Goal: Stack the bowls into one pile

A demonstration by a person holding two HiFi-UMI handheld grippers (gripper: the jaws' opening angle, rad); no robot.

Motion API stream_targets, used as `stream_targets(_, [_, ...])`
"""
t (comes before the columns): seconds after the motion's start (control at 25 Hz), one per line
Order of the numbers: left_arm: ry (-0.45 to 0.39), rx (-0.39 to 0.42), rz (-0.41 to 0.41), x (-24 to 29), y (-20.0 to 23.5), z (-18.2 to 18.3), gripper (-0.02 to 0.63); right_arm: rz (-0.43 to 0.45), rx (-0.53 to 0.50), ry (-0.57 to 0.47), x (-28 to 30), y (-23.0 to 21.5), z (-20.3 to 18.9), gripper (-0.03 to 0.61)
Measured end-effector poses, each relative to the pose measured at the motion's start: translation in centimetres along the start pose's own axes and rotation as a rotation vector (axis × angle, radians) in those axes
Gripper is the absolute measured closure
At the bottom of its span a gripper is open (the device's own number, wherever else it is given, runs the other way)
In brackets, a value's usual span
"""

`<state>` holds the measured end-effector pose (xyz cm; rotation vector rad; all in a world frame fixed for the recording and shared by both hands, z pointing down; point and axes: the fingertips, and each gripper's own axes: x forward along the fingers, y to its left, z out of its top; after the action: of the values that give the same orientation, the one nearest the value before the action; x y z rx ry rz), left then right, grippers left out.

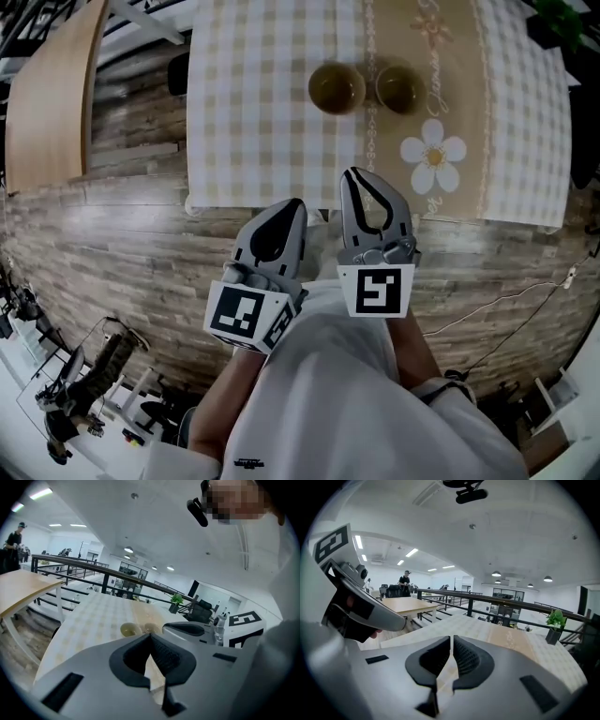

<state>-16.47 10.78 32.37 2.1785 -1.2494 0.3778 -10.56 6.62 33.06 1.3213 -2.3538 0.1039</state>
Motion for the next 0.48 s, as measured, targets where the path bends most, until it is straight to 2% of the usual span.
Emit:
stream_targets(0.28, [0.031,-0.009,-0.005,3.3,0.5,-0.2,0.597,-0.031,0.072,0.027,2.9,-2.2,-2.6,0.538])
stream_targets(0.48, [0.052,-0.014,0.002,5.4,1.2,-0.3,0.597,-0.014,0.035,0.085,5.5,-3.1,-4.7,0.538])
